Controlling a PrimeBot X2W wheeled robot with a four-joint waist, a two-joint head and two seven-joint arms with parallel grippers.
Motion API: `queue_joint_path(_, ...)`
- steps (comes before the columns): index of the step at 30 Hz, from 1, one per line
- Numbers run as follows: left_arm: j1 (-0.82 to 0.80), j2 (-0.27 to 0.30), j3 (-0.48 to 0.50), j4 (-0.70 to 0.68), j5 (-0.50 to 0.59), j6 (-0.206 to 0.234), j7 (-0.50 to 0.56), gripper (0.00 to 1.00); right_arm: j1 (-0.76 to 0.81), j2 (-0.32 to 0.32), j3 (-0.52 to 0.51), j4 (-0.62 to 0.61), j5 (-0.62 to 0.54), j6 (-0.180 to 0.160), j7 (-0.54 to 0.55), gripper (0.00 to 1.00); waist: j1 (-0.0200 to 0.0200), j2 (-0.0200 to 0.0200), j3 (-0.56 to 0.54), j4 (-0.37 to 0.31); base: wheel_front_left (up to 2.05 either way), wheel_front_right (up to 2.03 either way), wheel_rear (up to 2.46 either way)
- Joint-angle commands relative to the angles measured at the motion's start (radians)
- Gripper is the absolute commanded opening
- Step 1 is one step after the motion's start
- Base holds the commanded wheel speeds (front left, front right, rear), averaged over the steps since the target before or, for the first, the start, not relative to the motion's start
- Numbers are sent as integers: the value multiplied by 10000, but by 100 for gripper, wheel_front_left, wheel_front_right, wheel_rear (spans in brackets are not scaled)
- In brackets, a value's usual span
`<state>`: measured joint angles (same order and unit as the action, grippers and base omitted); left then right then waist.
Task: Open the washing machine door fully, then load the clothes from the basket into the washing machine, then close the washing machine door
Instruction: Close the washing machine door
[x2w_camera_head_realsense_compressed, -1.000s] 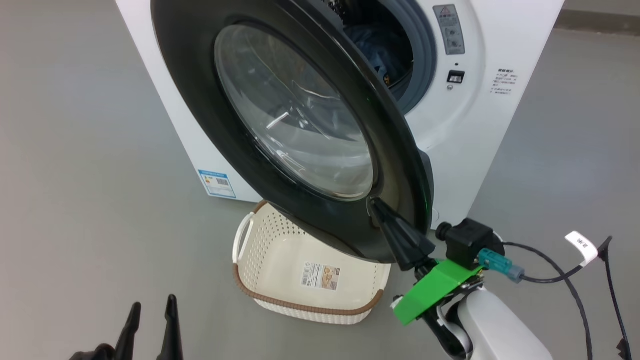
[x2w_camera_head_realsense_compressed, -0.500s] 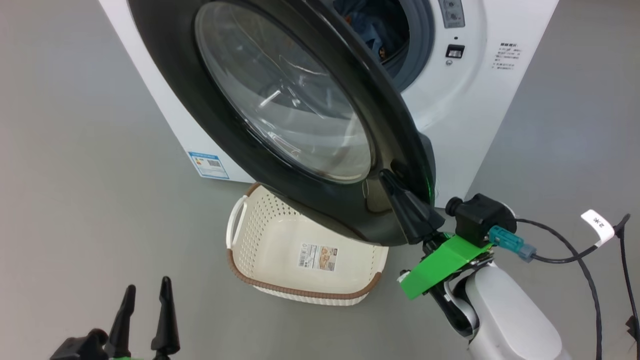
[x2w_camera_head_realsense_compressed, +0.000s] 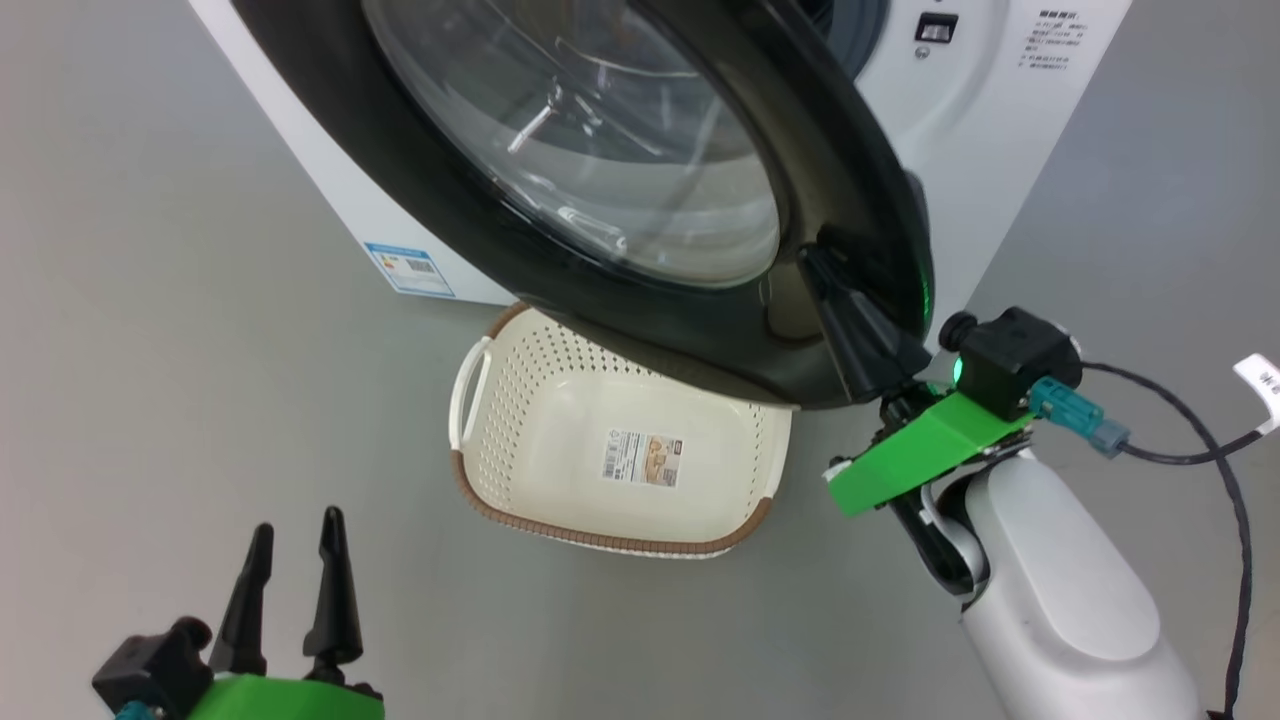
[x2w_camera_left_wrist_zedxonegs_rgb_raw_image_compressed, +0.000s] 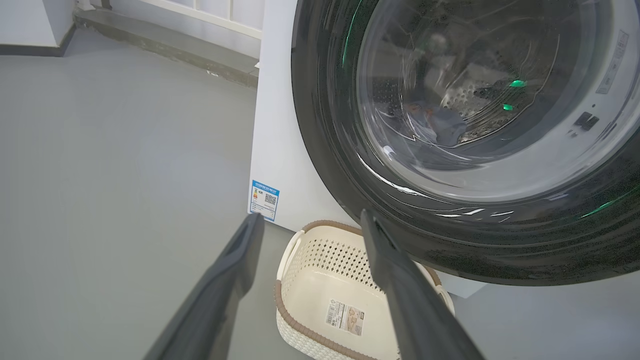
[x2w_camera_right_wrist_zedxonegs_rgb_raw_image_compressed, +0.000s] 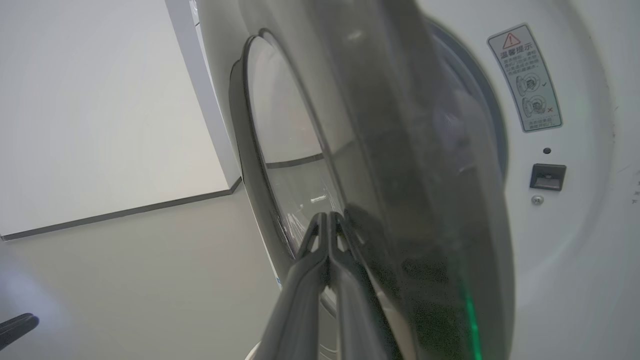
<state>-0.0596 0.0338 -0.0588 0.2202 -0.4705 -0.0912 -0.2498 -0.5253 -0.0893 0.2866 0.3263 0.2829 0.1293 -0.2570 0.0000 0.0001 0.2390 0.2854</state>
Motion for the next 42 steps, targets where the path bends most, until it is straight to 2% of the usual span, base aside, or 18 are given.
queue_joint_path(1,-380,164,302,-299,-63,28,-120,100,-302,134,36,-317,-164,14,-48,0,0,-1,247,29,0,0,0)
queue_joint_path(29,-1152,164,67,-604,-384,-109,-120,100,-1605,-161,-1301,-517,-629,14,-48,0,0,-1,1495,264,0,0,0)
queue_joint_path(42,-1411,164,-386,-813,-648,-109,-120,100,-2728,-624,-1474,-118,-1155,14,-48,0,0,-1,1916,452,0,0,0)
